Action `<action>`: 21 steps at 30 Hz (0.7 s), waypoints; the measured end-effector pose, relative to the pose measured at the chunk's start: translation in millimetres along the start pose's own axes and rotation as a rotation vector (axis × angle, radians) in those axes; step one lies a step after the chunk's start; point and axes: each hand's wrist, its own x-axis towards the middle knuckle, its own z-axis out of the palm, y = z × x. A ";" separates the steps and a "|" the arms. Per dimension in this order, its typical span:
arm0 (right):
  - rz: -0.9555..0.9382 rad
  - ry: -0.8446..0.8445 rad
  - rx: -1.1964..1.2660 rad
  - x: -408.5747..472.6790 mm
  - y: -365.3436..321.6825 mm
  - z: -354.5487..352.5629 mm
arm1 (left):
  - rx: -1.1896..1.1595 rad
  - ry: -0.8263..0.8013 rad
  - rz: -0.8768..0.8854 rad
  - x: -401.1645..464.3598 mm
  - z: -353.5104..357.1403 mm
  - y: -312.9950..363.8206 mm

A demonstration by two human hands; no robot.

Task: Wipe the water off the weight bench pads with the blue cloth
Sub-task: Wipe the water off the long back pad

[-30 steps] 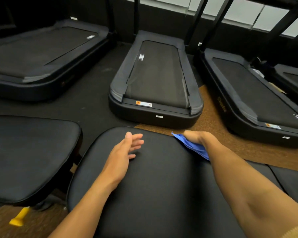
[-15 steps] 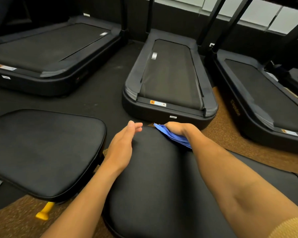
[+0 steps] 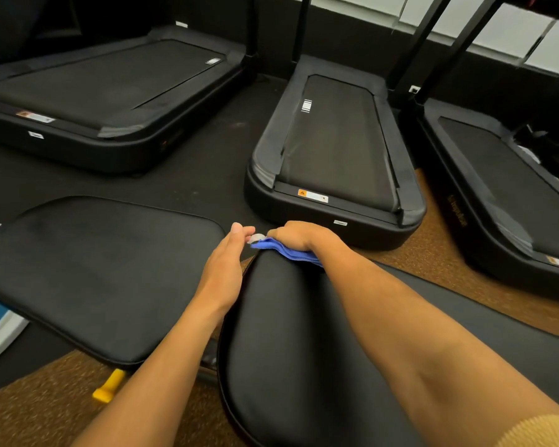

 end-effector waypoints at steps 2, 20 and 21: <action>-0.014 0.006 -0.080 0.3 -9.2 3.5 | -0.034 0.019 0.008 0.4 -6.5 -0.3; -0.147 0.047 -0.500 -15.7 -38.5 20.2 | -0.062 0.027 -0.030 -2.5 -6.7 4.4; -0.150 0.036 -0.517 -16.4 -40.9 21.4 | -0.062 0.030 -0.028 -3.6 -7.1 5.8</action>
